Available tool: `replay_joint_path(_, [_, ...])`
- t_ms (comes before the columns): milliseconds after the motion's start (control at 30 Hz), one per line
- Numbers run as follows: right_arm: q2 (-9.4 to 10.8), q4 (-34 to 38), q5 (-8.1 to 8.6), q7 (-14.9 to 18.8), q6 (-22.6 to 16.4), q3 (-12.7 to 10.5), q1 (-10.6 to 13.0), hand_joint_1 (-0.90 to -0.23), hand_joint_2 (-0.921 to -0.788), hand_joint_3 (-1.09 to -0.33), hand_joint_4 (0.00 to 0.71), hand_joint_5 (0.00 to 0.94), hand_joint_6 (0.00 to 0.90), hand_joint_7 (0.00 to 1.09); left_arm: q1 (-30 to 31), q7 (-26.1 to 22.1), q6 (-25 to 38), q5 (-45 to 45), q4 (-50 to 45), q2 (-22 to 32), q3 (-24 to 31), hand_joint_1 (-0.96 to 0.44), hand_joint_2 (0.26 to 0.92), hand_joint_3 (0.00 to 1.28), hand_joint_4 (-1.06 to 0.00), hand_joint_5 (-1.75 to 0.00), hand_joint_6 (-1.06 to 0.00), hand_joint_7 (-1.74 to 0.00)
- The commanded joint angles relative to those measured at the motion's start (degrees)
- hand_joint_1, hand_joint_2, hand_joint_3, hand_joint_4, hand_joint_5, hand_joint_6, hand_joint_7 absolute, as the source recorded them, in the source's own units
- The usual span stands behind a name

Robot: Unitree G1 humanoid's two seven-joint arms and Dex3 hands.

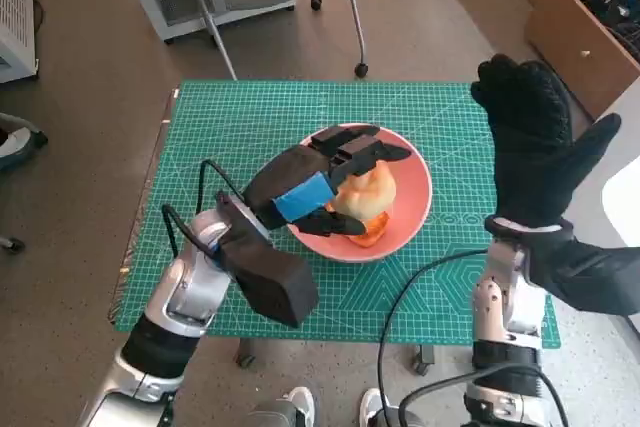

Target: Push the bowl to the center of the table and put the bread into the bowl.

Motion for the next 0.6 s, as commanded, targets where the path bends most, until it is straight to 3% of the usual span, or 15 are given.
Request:
replay_joint_path(33, [-0.1, -0.3, -0.32, -0.9, 0.9, 0.0, 1.4, -0.475, -0.921, -0.595, 0.39, 0.007, 0.154, 0.54, -0.8, -0.8, 0.5, 0.0, -0.5, 0.2, -0.1, -0.51, 0.911, 0.03, -0.04, 0.0, -0.05, -0.39])
replay_joint_path(600, [-0.3, -0.8, -0.69, -1.6, 1.5, -0.1, 1.1, -0.474, -0.921, -0.597, 0.394, 0.007, 0.153, 0.55, -1.4, -1.0, 0.8, -3.2, -1.3, 1.0, 4.0, -0.49, 0.908, 0.0, -0.05, -0.01, -0.07, -0.39])
